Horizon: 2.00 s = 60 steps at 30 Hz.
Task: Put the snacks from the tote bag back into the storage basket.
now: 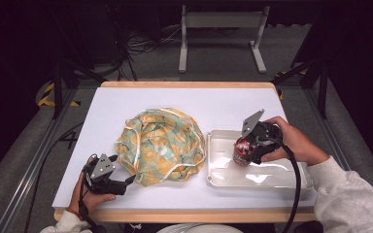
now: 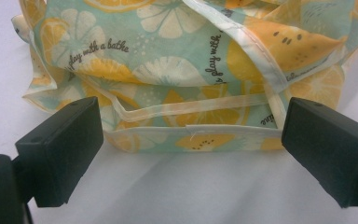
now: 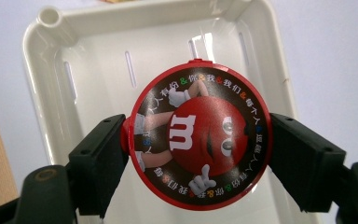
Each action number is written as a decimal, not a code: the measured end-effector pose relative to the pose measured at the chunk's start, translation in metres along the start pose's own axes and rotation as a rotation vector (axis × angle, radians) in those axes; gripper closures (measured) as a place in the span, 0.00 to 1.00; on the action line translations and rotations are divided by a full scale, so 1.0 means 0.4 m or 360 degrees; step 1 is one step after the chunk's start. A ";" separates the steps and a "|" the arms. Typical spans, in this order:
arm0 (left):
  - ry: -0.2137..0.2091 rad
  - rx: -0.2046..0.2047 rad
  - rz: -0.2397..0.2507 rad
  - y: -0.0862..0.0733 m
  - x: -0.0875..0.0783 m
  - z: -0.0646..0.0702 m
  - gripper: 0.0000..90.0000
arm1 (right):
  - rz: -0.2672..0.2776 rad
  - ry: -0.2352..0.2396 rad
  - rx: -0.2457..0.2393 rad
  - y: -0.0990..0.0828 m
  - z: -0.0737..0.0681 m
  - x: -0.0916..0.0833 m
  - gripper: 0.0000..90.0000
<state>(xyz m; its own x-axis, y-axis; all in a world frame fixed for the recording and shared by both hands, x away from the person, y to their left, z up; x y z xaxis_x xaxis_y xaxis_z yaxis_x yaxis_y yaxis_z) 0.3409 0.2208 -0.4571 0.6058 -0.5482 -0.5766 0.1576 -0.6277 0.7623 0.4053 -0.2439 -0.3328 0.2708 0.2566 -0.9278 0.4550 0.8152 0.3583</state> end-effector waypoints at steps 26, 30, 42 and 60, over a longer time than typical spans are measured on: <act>-0.0001 0.0009 -0.0007 0.001 0.001 0.001 0.07 | -0.0108 -0.0024 0.0019 -0.064 0.020 0.038 0.26; 0.0000 0.0009 -0.0008 0.000 0.001 0.001 0.07 | -0.0138 -0.0011 0.0030 -0.068 0.019 0.045 0.26; -0.0001 0.0010 -0.0009 0.000 0.001 0.001 0.07 | -0.0133 -0.0002 0.0041 -0.078 0.025 0.058 0.26; 0.0001 0.0011 -0.0011 0.001 0.001 0.001 0.07 | -0.0119 -0.0007 0.0078 -0.082 0.023 0.058 0.26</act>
<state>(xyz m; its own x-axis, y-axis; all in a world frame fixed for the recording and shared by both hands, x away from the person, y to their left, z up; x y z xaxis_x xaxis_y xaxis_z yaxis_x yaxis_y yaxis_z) 0.3409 0.2203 -0.4572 0.6053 -0.5434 -0.5816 0.1564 -0.6353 0.7563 0.4043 -0.2697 -0.3651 0.2383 0.1937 -0.9517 0.5148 0.8057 0.2928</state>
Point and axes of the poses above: each handheld gripper's, and its own axes: x roughly forward along the jaws, y roughly out of its top, z roughly to its right, the point moved 1 cm from there along x, roughly forward along the jaws, and after that the axes turned 15 degrees about x, right-handed, at the moved point
